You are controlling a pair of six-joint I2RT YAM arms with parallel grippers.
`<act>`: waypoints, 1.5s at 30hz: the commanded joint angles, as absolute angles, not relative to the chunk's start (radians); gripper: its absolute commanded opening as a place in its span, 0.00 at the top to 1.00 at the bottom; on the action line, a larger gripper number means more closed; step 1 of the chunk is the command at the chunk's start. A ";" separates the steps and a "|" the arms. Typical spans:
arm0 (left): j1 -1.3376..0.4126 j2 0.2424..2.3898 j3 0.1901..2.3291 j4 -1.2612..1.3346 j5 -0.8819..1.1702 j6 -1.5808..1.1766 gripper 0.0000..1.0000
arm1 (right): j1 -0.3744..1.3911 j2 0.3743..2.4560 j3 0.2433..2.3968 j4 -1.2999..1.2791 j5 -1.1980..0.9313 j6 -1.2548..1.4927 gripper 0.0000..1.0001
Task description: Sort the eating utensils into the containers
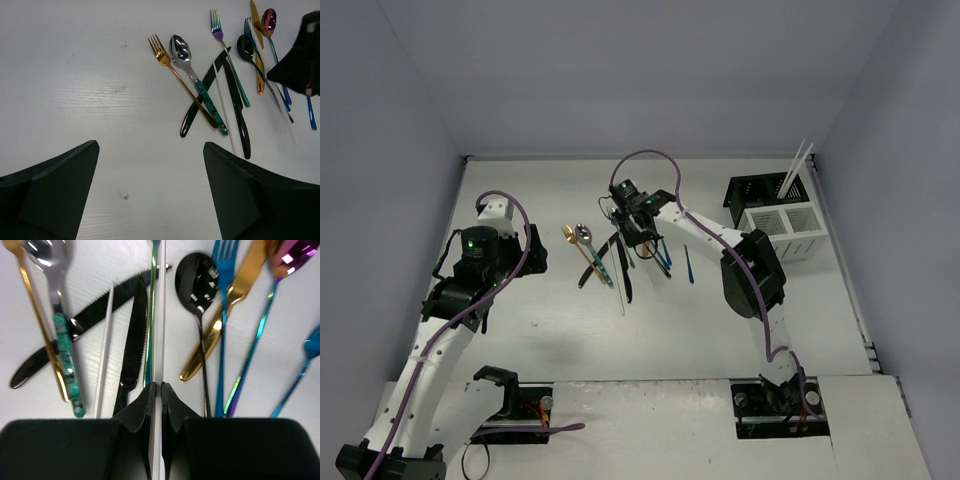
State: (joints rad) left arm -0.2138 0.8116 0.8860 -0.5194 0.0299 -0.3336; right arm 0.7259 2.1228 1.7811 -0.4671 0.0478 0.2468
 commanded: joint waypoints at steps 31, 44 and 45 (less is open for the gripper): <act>-0.206 0.817 0.893 -0.464 0.018 -0.343 0.17 | -0.107 1.861 1.622 0.394 0.450 0.159 1.00; -0.202 0.822 0.891 -0.456 0.034 -0.341 0.17 | -0.099 1.923 1.517 0.486 0.326 0.151 0.88; -0.201 0.822 0.893 -0.457 0.036 -0.341 0.17 | -0.093 1.910 1.508 0.485 0.320 0.139 0.81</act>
State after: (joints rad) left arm -0.2135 0.8123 0.8860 -0.5183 0.0265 -0.3336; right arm -0.1094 1.9617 1.5114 0.3578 0.3519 0.1541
